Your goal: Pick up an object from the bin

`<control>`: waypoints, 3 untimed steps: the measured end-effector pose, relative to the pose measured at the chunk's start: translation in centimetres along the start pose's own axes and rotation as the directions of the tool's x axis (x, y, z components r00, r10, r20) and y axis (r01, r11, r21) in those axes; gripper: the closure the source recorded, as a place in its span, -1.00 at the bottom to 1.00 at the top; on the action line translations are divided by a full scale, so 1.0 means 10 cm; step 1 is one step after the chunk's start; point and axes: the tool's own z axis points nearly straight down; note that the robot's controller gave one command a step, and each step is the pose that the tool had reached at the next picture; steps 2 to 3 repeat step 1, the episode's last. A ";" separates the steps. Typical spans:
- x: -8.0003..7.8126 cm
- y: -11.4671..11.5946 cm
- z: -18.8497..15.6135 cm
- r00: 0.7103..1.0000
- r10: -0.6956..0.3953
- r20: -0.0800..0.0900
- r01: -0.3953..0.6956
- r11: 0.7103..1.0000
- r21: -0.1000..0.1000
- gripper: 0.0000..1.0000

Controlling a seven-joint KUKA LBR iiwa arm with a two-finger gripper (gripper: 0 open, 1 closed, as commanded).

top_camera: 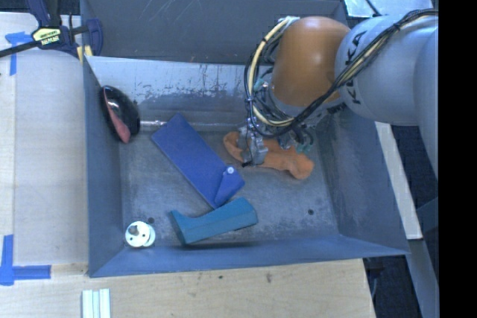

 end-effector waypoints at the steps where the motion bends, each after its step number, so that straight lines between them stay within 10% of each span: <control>1: -0.02 -0.33 -2.09 0.999 0.042 0.002 -0.042 0.999 0.001 1.00; 3: -0.02 -0.33 -2.09 0.999 0.042 0.002 -0.042 0.999 0.001 1.00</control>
Offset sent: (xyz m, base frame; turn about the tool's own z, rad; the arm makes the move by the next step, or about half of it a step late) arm 0.0000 0.0000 0.0000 0.0000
